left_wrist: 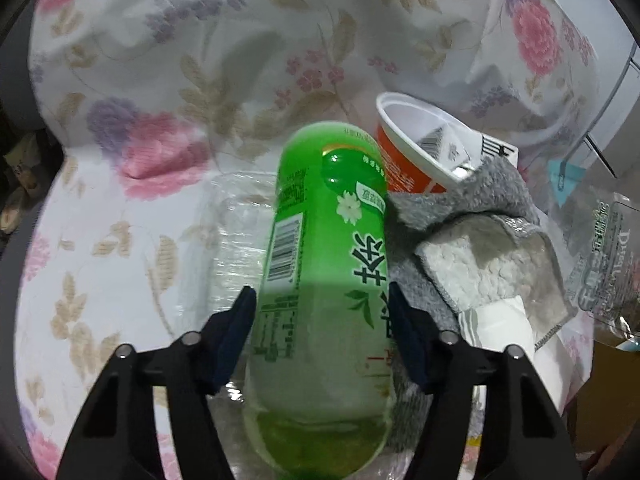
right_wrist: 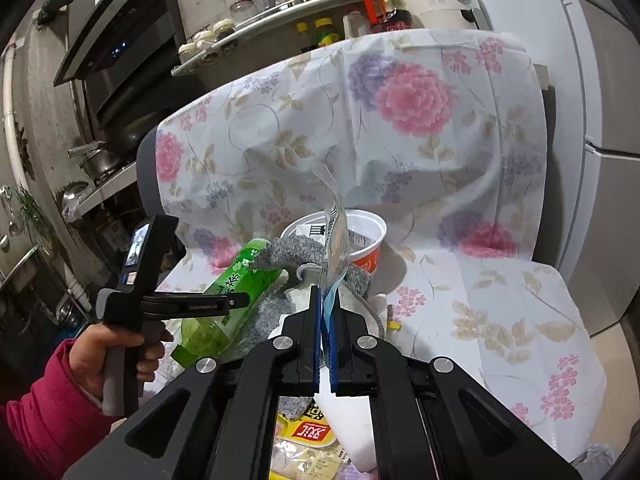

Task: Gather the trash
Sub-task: 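Grasp the green tea bottle with the left gripper while the right holds the wrapper, then carry the bottle and wrapper to the bin and open both grippers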

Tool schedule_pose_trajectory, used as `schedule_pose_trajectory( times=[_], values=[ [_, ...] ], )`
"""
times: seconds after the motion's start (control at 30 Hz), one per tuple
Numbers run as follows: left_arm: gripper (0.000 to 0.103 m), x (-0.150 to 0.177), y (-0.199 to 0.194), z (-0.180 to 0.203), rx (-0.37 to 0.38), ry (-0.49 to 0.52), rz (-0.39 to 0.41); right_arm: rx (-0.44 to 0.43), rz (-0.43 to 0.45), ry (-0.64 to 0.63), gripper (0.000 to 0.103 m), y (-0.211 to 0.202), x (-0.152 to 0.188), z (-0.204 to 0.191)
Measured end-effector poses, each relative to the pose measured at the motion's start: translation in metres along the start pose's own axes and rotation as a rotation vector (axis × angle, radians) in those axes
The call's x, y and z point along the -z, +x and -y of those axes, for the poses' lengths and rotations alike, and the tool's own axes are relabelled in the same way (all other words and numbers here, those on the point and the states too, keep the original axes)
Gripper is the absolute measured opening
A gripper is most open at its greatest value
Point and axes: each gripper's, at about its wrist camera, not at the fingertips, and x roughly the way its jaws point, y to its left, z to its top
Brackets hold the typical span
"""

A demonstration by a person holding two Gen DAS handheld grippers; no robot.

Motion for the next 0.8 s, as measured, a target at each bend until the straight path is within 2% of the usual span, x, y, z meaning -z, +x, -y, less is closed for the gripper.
schedule_pose_trajectory(
  times=[0.17,0.3,0.47,0.6,0.8],
  values=[
    [0.056,0.012,-0.035,0.003,-0.039,0.017,0.119,-0.002,0.008,0.010,0.003,-0.004,0.001,0.001],
    [0.056,0.034,-0.086,0.000,-0.030,0.000,0.205,-0.010,0.030,0.025,0.003,-0.013,0.000,0.000],
    [0.056,0.066,-0.132,0.010,-0.004,0.012,0.260,-0.010,0.061,0.035,0.003,-0.030,-0.001,-0.003],
    [0.057,0.082,-0.146,0.031,0.030,0.047,0.285,0.015,0.087,0.050,0.003,-0.053,0.002,0.001],
    [0.057,0.104,-0.158,0.090,0.116,0.148,0.329,0.125,0.147,0.092,0.003,-0.113,0.018,0.026]
  ],
)
